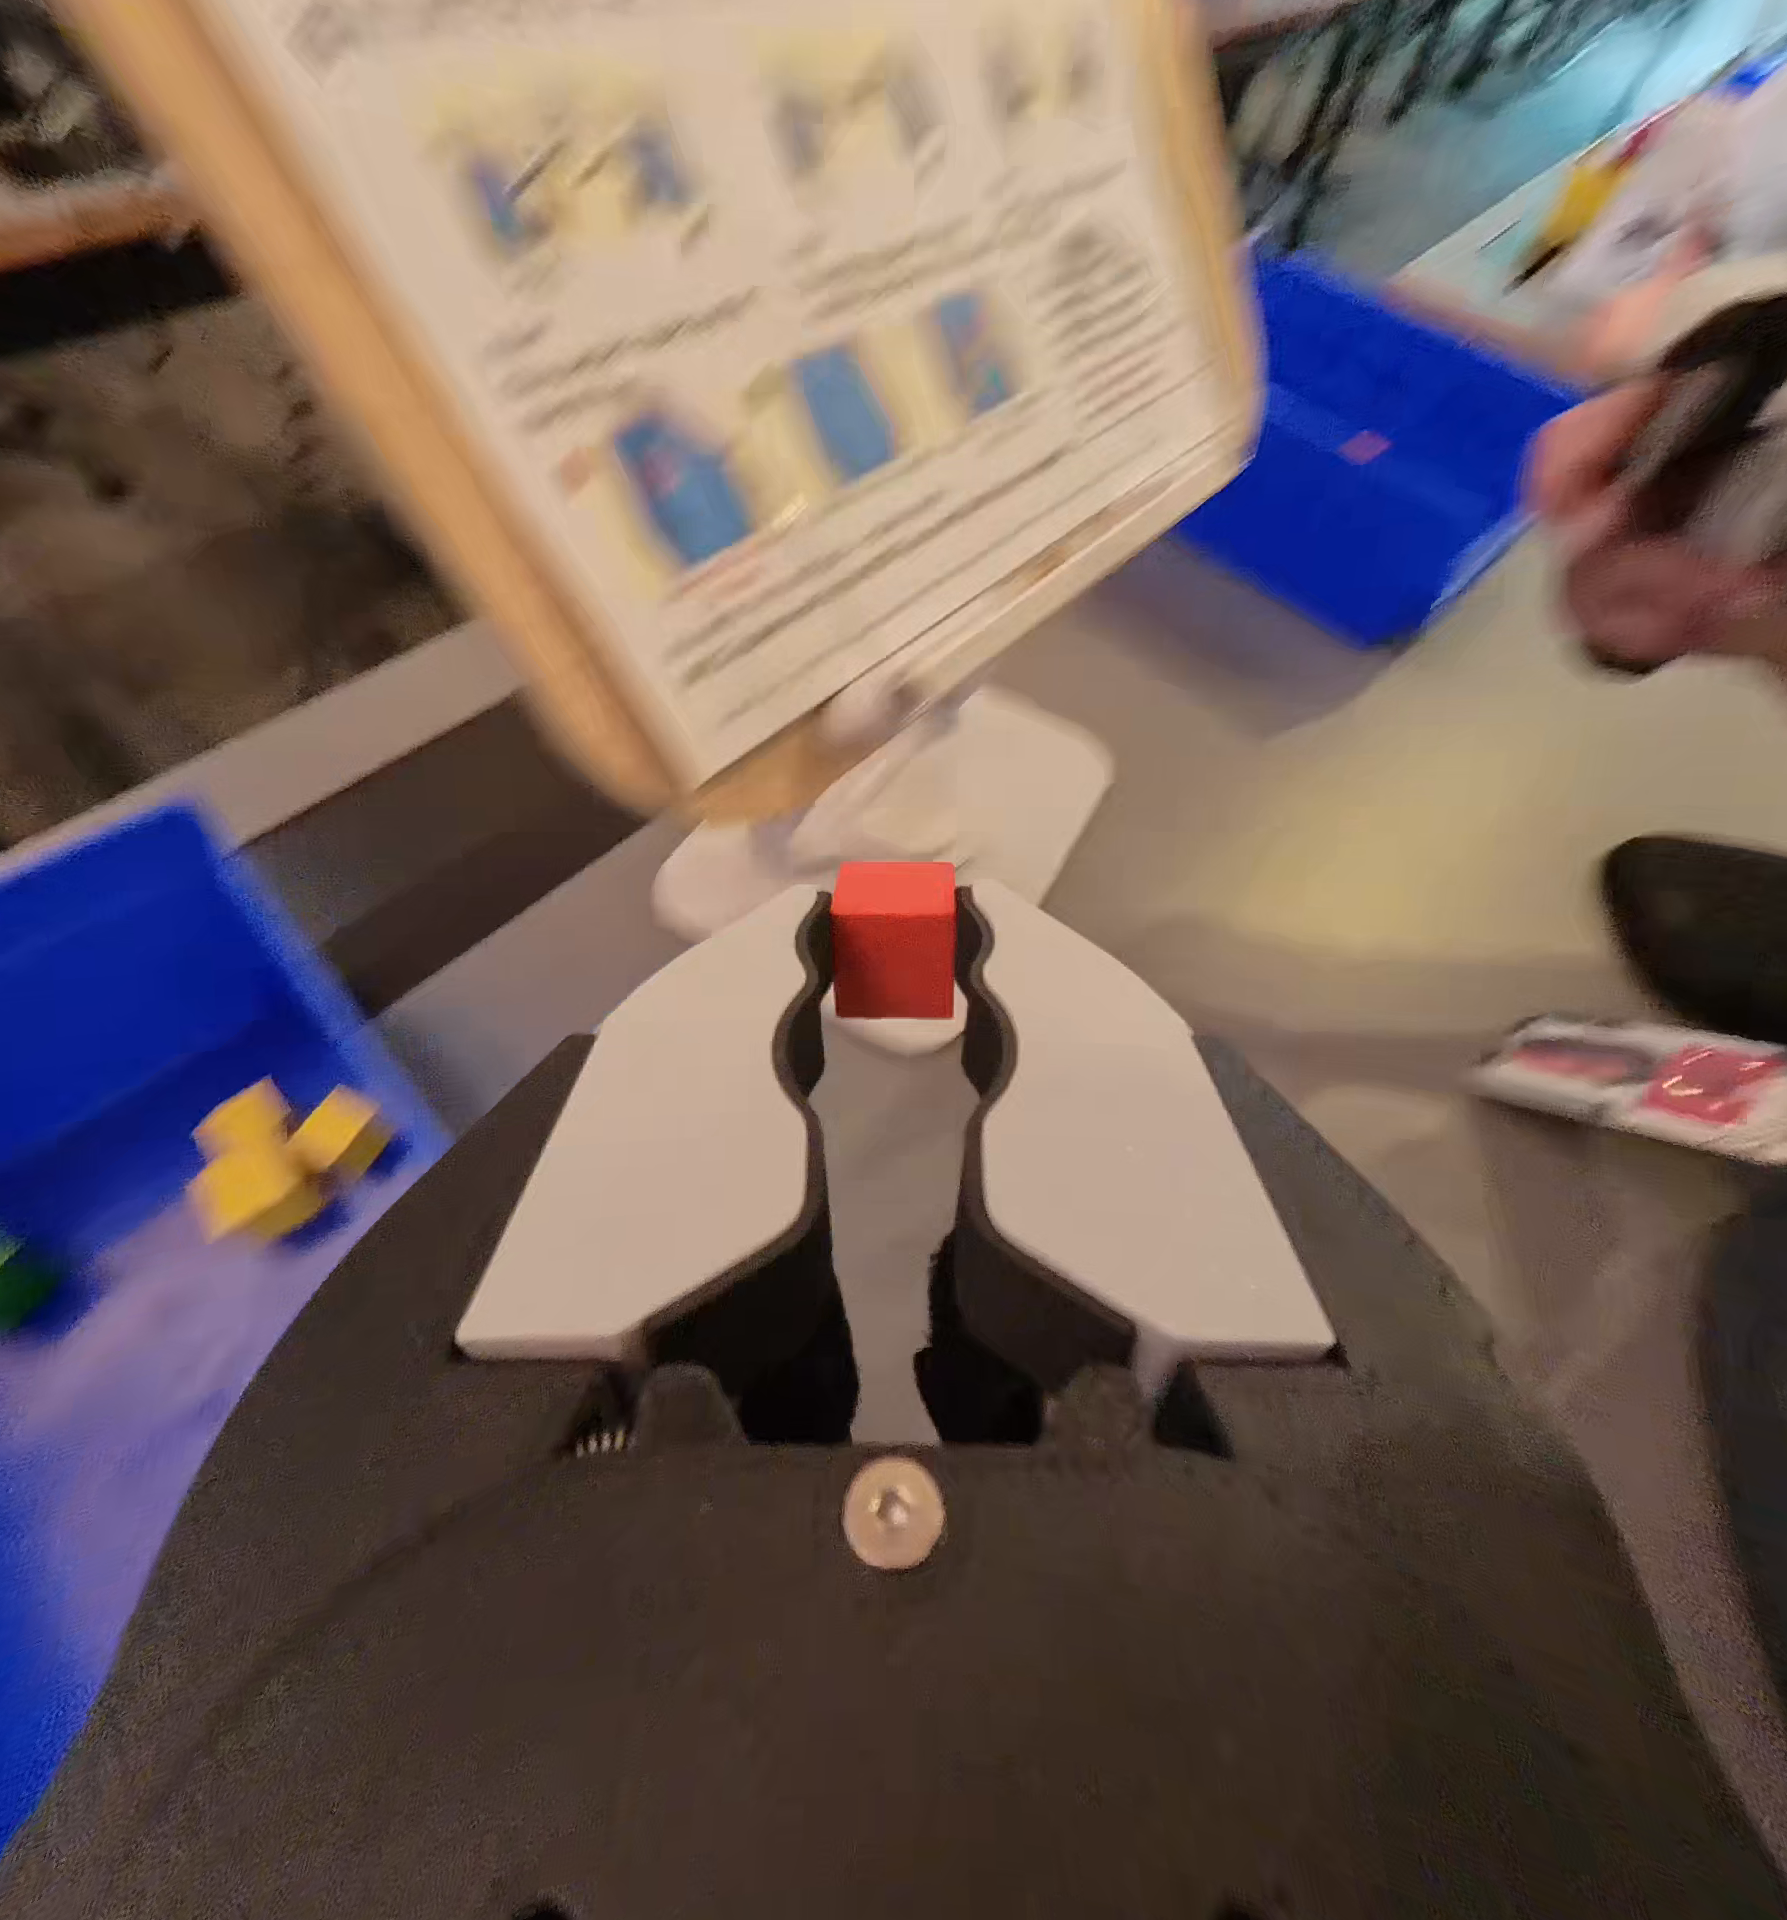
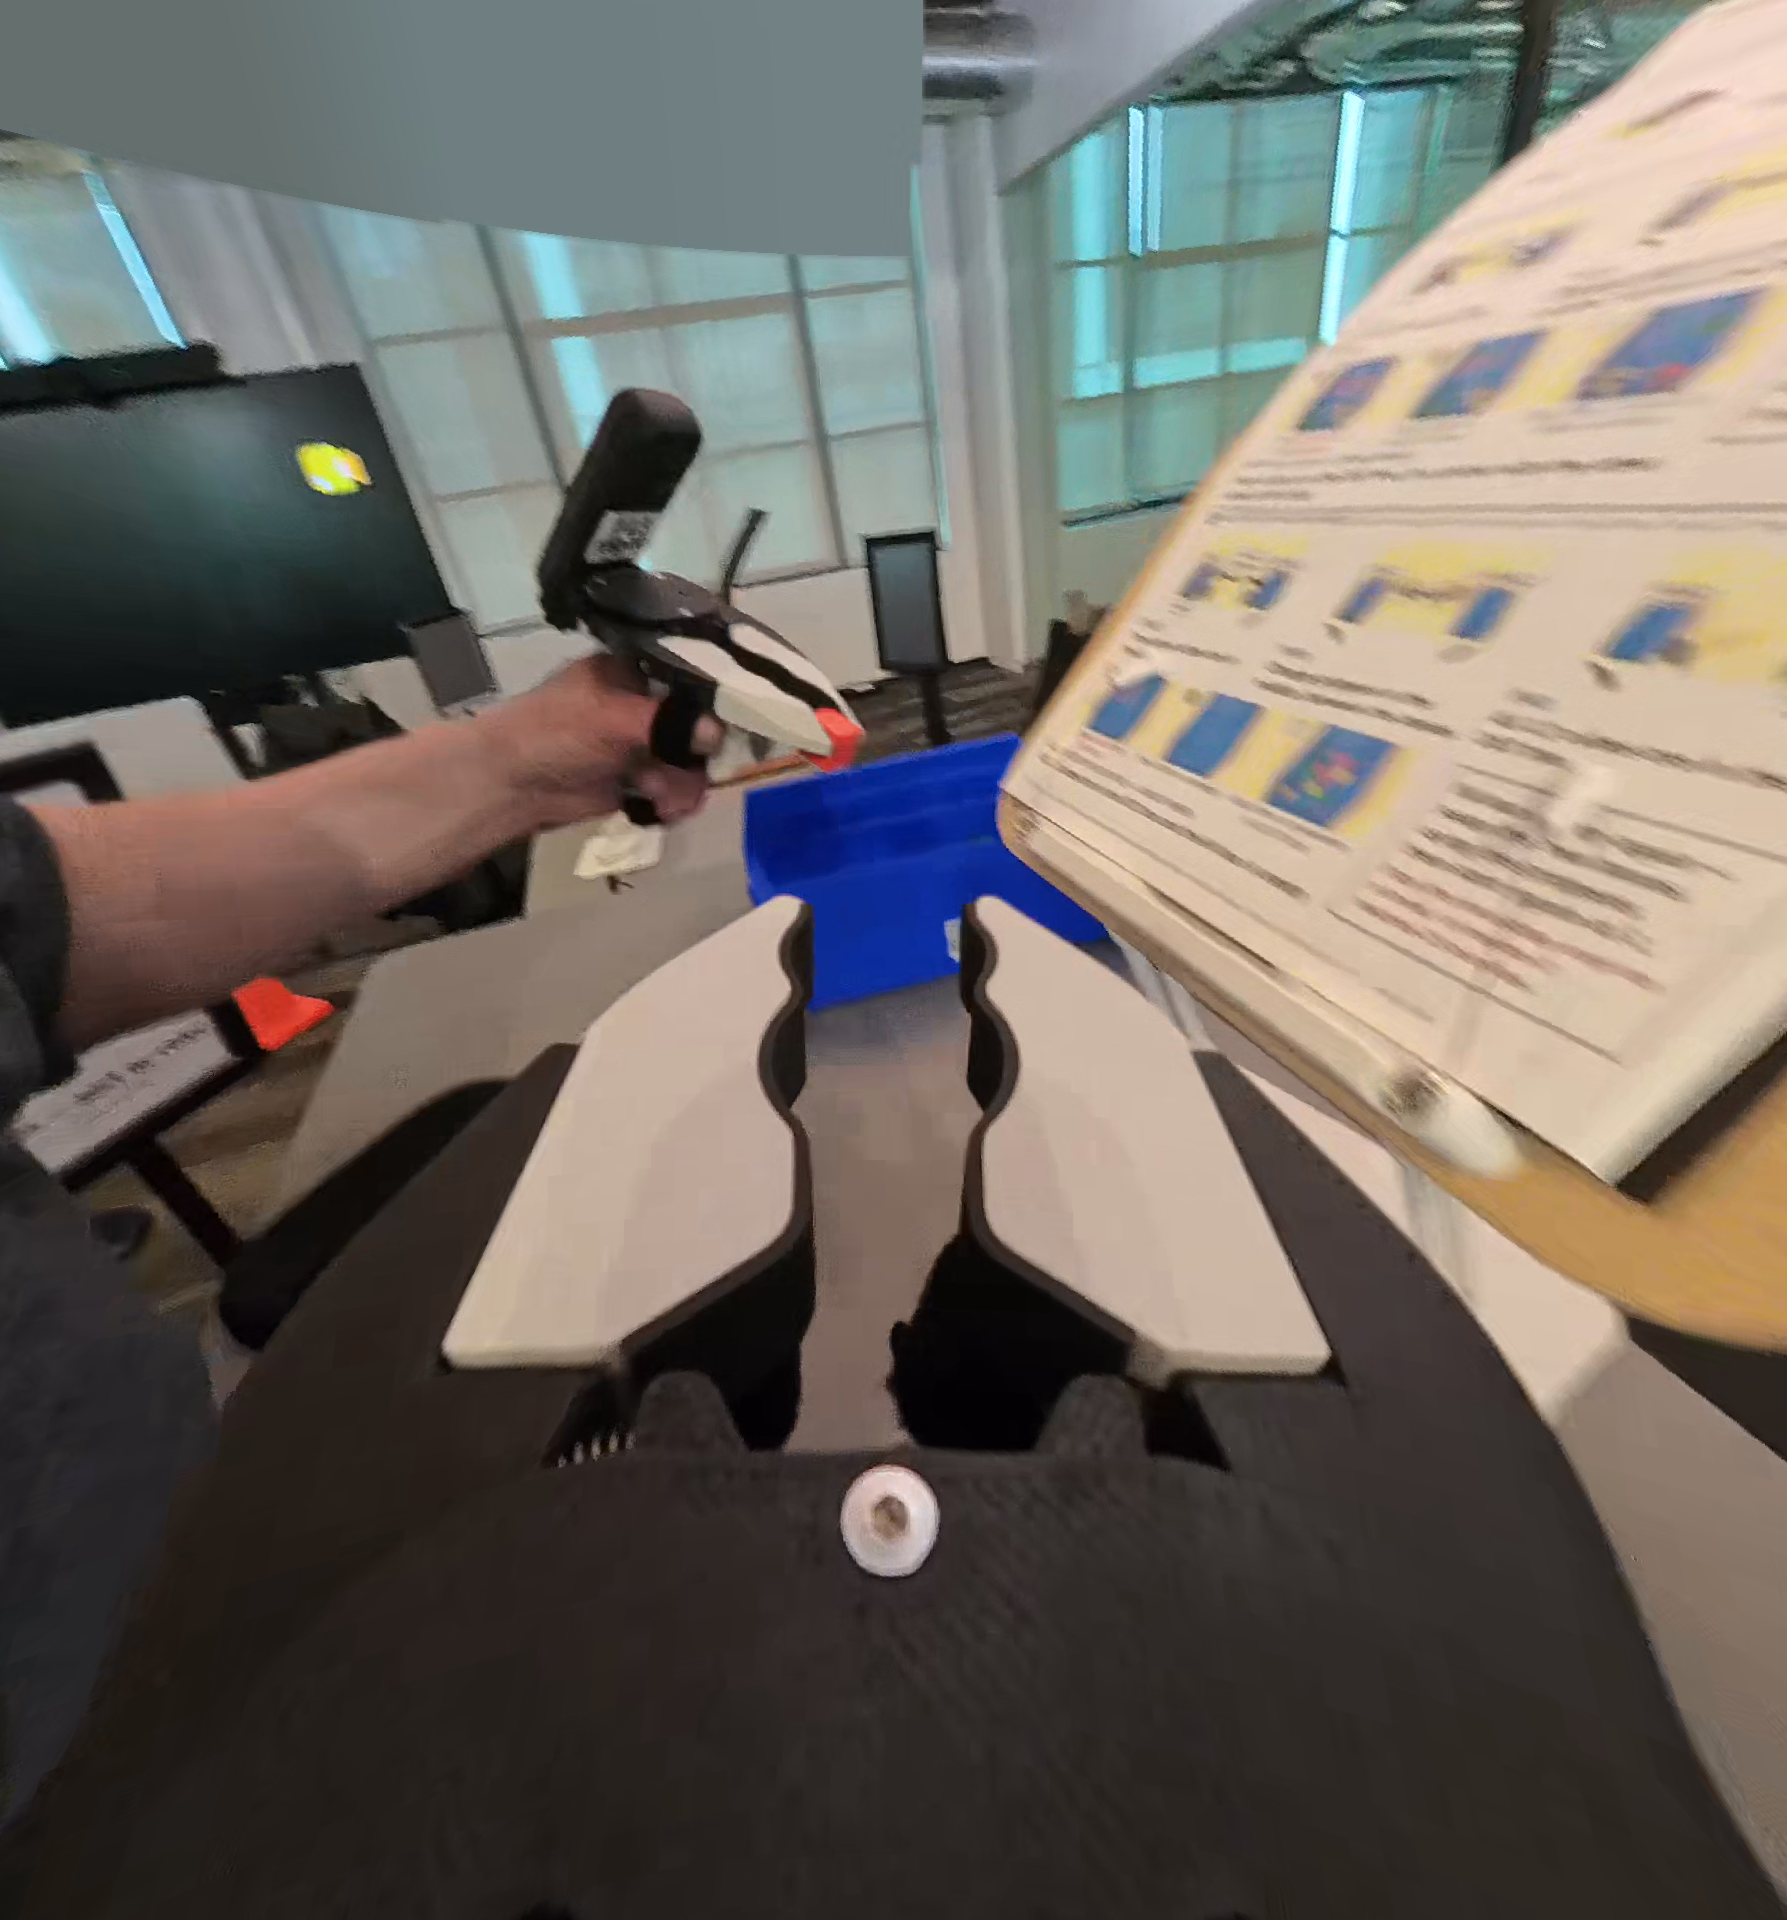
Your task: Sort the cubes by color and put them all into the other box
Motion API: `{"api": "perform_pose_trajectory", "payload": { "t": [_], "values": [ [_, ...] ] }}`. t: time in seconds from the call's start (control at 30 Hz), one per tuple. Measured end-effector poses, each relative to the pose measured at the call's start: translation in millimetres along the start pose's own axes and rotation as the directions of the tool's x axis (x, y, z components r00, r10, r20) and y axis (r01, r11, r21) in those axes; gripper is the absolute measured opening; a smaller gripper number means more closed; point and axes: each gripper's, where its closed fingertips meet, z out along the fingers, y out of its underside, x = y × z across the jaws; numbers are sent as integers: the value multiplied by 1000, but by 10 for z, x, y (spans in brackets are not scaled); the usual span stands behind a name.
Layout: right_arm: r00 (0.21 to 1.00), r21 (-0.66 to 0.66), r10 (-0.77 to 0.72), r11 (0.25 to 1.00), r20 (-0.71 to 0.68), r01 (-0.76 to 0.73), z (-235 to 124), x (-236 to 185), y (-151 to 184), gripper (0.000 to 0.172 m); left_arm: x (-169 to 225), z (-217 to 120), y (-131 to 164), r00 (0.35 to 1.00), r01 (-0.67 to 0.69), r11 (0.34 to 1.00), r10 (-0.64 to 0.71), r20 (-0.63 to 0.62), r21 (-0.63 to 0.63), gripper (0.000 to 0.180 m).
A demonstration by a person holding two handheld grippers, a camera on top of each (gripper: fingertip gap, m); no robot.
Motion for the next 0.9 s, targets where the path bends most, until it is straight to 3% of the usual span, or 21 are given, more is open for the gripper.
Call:
{"api": "perform_pose_trajectory", "payload": {
  "t": [0.13, 0.27, 0.5, 0.67, 0.9],
  "values": [
    [993, 70, 32, 997, 110, -40, 389, -216, -197, 28, 859, 202, -490, 967, 18, 981, 32, -254, 193, 22],
    [985, 86, 46, 994, 164, -61, 615, -323, -258, 28, 1438, 344, -744, 902, 46, 960, 78, -424, 275, 22],
    [973, 57, 83, 994, 216, -97, 615, -351, -198, 29, 1740, 426, -977, 840, 92, 936, 110, -532, 340, 22],
    [976, 24, 59, 998, 208, -66, 602, -359, -145, 33, 1840, 543, -973, 823, 83, 942, 119, -555, 325, 22],
    [973, 26, 81, 996, 218, -88, 592, -367, -151, 23, 1914, 625, -971, 800, 112, 939, 110, -590, 326, 22]
  ]
}}
